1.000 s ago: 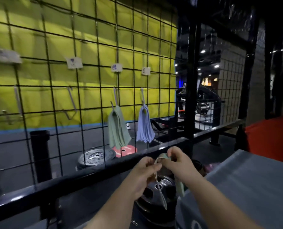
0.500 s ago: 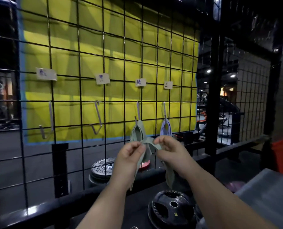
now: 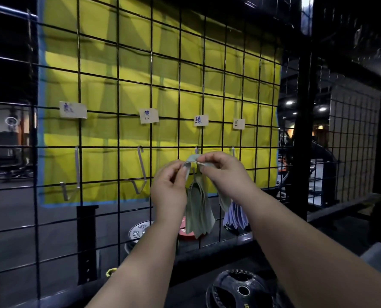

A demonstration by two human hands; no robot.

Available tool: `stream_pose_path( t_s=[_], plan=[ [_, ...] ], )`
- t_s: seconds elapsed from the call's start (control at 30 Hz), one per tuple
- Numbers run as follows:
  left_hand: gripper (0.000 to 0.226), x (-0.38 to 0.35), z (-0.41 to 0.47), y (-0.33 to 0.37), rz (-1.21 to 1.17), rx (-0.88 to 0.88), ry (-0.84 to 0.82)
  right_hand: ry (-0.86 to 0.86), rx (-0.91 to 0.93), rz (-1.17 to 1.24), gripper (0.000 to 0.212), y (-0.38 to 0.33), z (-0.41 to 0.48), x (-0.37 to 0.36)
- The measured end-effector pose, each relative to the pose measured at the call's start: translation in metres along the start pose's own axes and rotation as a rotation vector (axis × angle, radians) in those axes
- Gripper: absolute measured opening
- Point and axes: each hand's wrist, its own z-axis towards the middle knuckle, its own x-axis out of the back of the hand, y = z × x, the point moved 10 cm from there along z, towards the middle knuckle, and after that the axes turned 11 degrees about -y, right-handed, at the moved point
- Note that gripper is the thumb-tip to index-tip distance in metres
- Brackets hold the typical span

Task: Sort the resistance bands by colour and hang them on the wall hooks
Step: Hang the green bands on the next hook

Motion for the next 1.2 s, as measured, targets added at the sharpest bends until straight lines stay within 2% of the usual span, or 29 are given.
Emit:
stream_pose_path(
  t_s=[0.1,0.27,0.47,0.63,0.87,1.03,1.1,1.2],
  plan=[
    [0.017,-0.003,0.004,-0.009,0.124,0.004,0.051,0.018,-0.025,0.001,0.018,0.011,0.006,0.001],
    [0.018,-0.006,0.000,-0.016,0.151,0.023,0.094,0.006,-0.078,-0.062,0.023,0.035,0.011,-0.002],
    [0.015,-0.014,-0.005,-0.018,0.184,0.051,0.052,0.032,-0.086,-0.060,0.022,0.052,0.008,-0.001],
    [0.013,-0.019,-0.009,-0.017,0.302,-0.007,0.001,0.049,-0.129,-0.052,0.009,0.064,0.004,0.000],
    [0.014,-0.032,-0.019,-0.016,0.521,-0.036,-0.097,0.090,-0.183,-0.039,0.011,0.085,-0.011,0.007],
    [0.013,-0.035,-0.023,-0.026,0.315,0.058,-0.129,0.071,-0.226,0.090,0.016,0.092,-0.015,0.003],
    [0.021,-0.036,-0.023,-0.028,0.166,0.118,-0.151,0.032,-0.232,0.148,0.012,0.091,-0.013,0.000],
    [0.026,-0.037,-0.022,-0.020,0.066,0.112,-0.179,-0.017,-0.243,0.242,0.014,0.093,-0.011,-0.005]
  ],
)
